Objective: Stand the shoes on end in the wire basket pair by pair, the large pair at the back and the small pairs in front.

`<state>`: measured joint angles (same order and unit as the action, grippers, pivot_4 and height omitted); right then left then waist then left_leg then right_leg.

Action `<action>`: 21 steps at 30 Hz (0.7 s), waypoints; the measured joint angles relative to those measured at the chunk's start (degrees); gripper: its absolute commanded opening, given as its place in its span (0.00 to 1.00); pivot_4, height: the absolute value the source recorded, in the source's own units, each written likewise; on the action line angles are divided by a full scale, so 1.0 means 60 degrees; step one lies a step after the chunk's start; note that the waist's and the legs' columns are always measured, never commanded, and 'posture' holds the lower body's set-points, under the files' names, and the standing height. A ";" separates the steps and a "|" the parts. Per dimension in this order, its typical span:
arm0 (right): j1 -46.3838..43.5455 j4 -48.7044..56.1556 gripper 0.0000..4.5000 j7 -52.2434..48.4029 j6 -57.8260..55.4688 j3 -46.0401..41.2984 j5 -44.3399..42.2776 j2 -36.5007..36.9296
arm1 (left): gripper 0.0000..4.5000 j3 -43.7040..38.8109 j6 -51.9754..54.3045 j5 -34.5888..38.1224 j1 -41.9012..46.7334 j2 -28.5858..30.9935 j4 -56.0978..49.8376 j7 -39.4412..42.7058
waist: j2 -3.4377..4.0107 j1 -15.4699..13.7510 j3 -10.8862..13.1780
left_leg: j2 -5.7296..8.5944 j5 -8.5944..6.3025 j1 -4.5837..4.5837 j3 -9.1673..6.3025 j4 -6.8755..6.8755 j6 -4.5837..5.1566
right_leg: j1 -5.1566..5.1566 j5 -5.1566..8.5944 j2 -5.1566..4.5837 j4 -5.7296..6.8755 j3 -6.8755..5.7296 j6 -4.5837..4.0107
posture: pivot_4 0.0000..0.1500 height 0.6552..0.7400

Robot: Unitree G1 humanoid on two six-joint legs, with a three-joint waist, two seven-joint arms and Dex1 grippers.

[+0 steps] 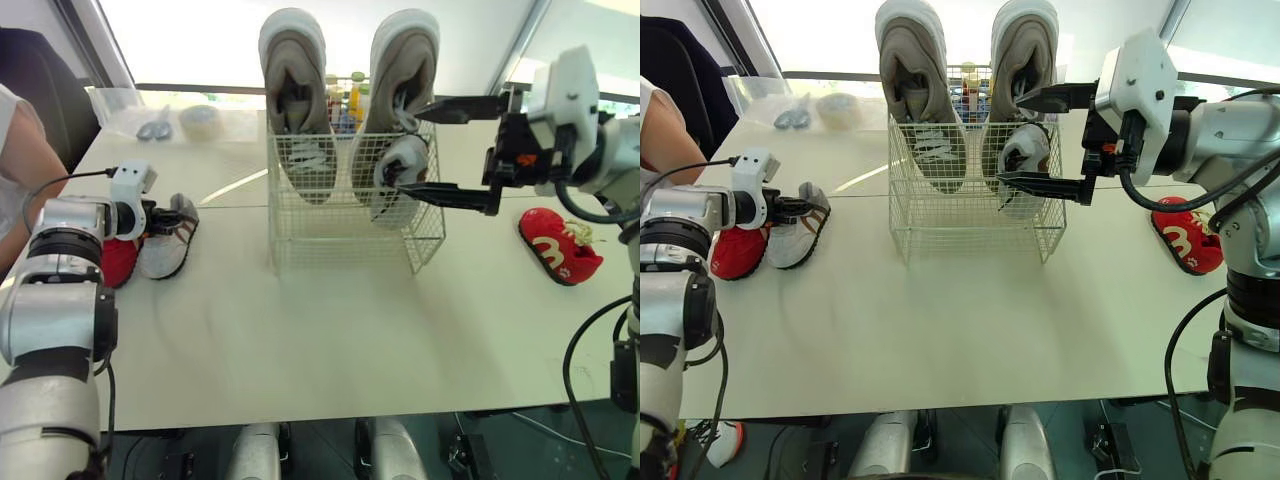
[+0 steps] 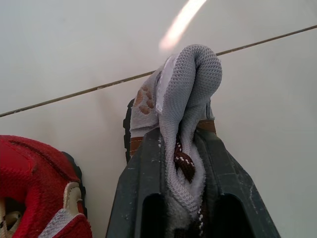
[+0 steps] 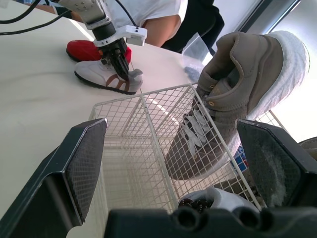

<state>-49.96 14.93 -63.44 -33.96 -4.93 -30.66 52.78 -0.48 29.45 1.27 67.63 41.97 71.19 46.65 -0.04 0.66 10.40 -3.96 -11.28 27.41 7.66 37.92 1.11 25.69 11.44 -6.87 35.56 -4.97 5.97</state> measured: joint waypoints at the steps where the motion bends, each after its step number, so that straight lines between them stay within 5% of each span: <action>1: 0.0000 0.0000 1.00 0.0020 0.0000 0.0000 0.0009 0.0003 | 0.05 -0.0125 -0.0005 0.0065 0.0002 -0.0023 0.0031 -0.0111 | 0.0000 -0.0003 0.0000 | 0.0000 0.0000 0.0000 -0.0001 0.0000 0.0000 | 0.0000 0.0000 0.0000 0.0001 0.0000 0.0000 | 1.00 1.00; 7: 0.0000 0.0004 1.00 0.0109 -0.0003 0.0007 0.0016 0.0009 | 0.05 -0.2027 -0.1016 0.1423 0.0461 -0.0757 -0.0583 -0.0942 | -0.0053 -0.0175 0.0031 | 0.0000 0.0002 0.0022 -0.0010 0.0022 0.0000 | 0.0004 -0.0001 0.0000 0.0002 0.0000 -0.0001 | 1.00 1.00; 14: -0.0103 -0.0106 1.00 0.0212 -0.0002 0.0065 0.0049 0.0005 | 0.05 -0.3948 -0.2310 0.3872 0.0308 -0.2589 -0.6587 -0.2393 | -0.0063 -0.0175 0.0037 | 0.0003 -0.0001 -0.0022 0.0014 0.0017 0.0004 | -0.0048 -0.0005 -0.0006 -0.0023 0.0004 0.0008 | 1.00 1.00; 17: -0.0354 -0.0294 1.00 0.0212 0.0042 0.0175 0.0126 -0.0004 | 0.05 -0.3811 -0.3109 0.4324 -0.0910 -0.4073 -0.9190 -0.2961 | -0.0063 -0.0201 0.0037 | 0.0003 0.0001 -0.0028 0.0006 0.0020 0.0006 | -0.0052 -0.0005 -0.0001 0.0001 0.0003 0.0008 | 1.00 1.00; 21: -0.0462 -0.0333 1.00 0.0192 0.0134 0.0348 0.0185 -0.0033 | 0.05 -0.3183 -0.3609 0.4144 -0.1873 -0.5056 -1.0463 -0.3698 | -0.0064 -0.0226 0.0037 | 0.0003 0.0006 -0.0030 -0.0002 0.0027 0.0003 | -0.0055 -0.0005 0.0004 -0.0002 0.0003 0.0008 | 1.00 1.00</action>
<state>-52.73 12.94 -62.29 -33.16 -2.84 -29.55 52.58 -19.58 7.80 26.13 56.39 11.63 8.41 24.47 -0.43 -0.70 10.62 -3.95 -11.25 27.23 7.64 38.08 1.13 25.37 11.41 -6.85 35.54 -4.95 6.02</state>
